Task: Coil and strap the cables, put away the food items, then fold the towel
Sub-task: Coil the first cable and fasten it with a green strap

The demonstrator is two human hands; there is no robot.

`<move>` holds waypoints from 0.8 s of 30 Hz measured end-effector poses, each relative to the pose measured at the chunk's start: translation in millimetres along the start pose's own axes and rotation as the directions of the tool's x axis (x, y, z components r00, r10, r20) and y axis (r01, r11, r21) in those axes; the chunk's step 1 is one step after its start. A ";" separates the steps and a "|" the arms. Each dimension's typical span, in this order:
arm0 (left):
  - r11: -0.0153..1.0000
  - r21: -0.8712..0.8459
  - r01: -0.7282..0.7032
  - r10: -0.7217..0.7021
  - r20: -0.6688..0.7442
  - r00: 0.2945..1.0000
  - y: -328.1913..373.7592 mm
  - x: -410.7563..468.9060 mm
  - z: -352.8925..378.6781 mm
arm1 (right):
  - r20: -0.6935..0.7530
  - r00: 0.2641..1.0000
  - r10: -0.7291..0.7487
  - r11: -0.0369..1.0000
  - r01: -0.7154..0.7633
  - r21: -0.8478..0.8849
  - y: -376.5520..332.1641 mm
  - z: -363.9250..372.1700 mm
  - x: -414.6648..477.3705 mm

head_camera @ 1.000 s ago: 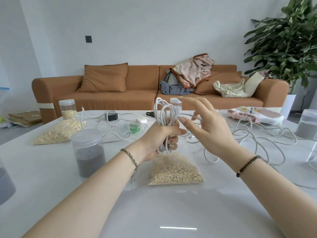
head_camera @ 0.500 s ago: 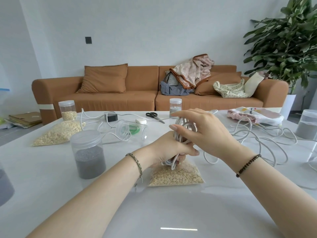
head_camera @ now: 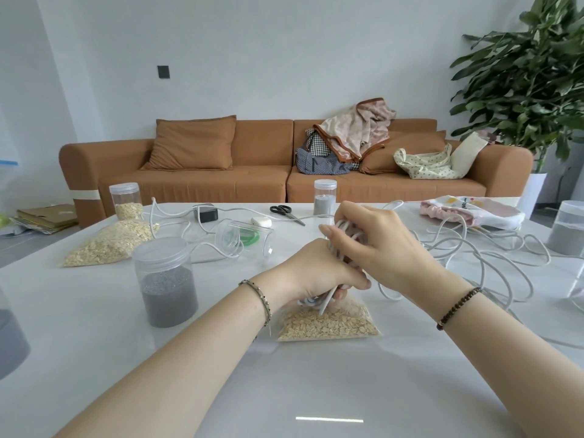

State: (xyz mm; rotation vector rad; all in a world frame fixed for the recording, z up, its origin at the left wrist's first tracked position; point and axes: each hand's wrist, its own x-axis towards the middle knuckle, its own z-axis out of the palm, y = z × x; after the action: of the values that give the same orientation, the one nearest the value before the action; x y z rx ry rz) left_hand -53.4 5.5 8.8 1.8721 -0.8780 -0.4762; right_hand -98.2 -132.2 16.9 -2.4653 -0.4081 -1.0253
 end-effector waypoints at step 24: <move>0.997 0.032 -0.074 0.076 -0.077 0.994 -6.0 1.4 7.2 | -0.111 0.985 0.134 0.984 -0.119 0.130 12.3 2.8 0.9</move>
State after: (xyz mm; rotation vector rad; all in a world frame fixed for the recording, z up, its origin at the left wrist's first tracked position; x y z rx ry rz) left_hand -55.0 1.6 0.2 1.8638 -0.9040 -0.3437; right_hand -90.7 -141.3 12.3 -2.2761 -0.2635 -1.0562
